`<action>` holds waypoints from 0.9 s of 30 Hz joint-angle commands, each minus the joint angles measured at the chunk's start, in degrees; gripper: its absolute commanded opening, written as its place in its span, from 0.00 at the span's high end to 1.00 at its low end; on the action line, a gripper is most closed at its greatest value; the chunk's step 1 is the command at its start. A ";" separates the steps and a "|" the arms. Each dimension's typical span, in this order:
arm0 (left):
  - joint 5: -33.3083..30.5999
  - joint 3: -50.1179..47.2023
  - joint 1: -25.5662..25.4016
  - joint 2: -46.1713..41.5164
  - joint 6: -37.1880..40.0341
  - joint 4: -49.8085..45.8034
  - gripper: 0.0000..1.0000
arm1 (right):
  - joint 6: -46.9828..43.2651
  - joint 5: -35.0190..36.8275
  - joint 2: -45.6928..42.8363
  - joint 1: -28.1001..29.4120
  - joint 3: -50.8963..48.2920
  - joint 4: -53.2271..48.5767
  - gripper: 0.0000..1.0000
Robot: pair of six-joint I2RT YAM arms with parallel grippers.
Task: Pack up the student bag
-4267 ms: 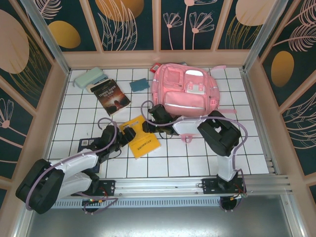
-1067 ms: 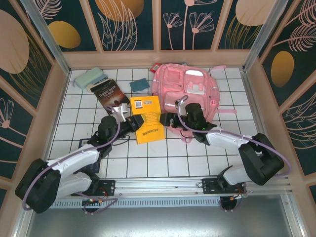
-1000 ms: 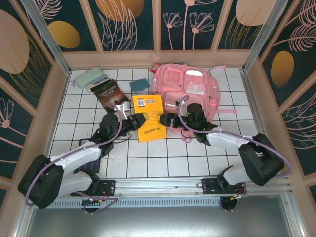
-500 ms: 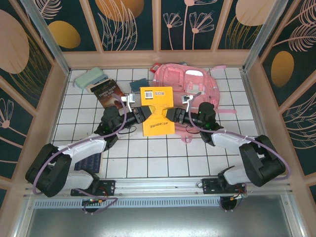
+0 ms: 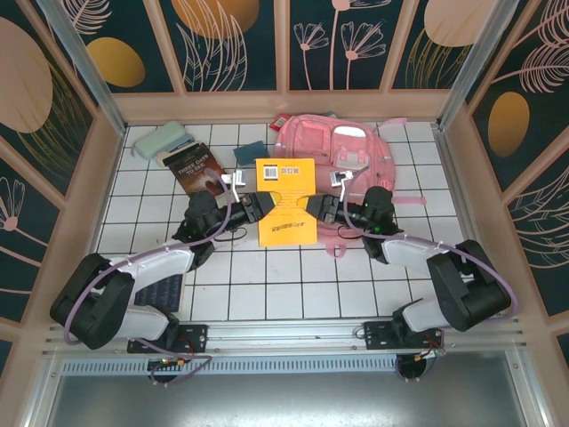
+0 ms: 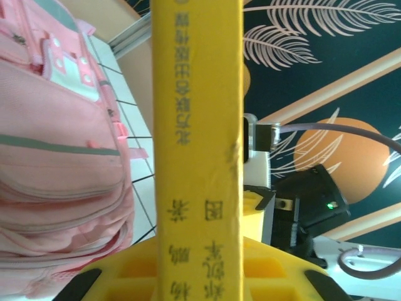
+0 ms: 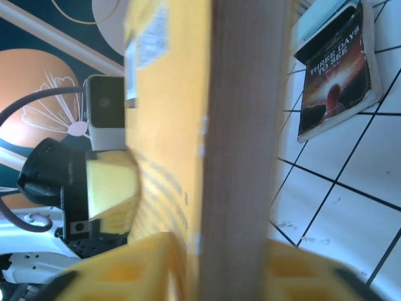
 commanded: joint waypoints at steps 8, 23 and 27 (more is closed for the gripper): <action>0.28 4.90 0.27 2.46 4.39 -1.01 0.43 | -4.40 2.27 -7.33 -1.54 -1.67 -6.97 1.00; -17.36 19.18 -2.43 6.92 28.54 -32.98 0.36 | -10.69 31.93 -41.02 -13.62 -7.17 -46.00 1.00; -24.29 27.28 -6.31 12.56 39.45 -40.88 0.44 | -11.58 36.15 -47.75 -17.04 -6.16 -54.50 1.00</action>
